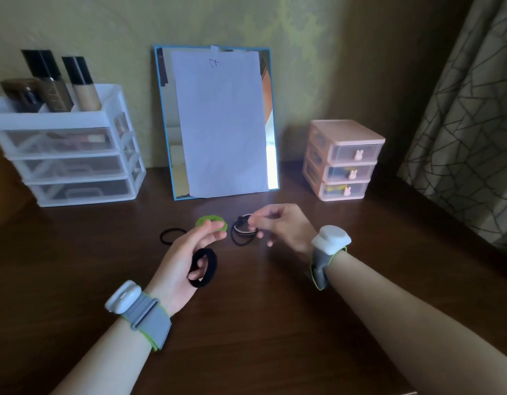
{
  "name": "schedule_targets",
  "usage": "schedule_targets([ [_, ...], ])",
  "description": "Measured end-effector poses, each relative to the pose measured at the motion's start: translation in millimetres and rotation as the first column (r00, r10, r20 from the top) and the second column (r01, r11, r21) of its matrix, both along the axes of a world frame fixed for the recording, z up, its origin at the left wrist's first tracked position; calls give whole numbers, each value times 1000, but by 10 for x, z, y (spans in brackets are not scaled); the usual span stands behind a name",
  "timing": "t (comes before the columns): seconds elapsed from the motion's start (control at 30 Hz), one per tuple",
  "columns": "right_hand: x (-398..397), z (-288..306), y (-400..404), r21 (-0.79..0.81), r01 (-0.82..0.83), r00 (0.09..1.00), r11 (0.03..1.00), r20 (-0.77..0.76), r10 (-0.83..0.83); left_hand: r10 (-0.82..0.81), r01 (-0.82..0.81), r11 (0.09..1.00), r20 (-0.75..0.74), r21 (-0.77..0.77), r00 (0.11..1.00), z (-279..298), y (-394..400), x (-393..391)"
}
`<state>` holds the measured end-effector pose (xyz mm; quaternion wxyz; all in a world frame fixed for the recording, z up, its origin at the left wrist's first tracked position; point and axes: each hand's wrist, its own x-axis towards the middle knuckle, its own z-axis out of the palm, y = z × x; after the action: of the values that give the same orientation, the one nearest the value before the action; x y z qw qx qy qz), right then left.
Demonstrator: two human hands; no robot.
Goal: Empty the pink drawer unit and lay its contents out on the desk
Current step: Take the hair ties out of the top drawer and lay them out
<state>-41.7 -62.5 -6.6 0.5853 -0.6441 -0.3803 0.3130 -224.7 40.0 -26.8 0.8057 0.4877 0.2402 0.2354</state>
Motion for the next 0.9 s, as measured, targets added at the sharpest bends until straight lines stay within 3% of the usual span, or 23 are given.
schedule_targets([
  [0.27,714,-126,-305,-58,419,897,906,-131,-423,32,-29,998,51,-54,998,-8,0,15],
  [0.4,1012,-203,-451,-135,529,829,838,-126,-544,63,-58,996,76,-68,995,-3,6,35],
  [0.57,1177,-218,-499,-240,548,821,801,-26,-570,90,-83,993,84,-80,992,-20,37,30],
  [0.9,1092,-57,-393,-384,513,857,768,280,-433,102,-97,992,58,-82,993,-77,79,15],
])
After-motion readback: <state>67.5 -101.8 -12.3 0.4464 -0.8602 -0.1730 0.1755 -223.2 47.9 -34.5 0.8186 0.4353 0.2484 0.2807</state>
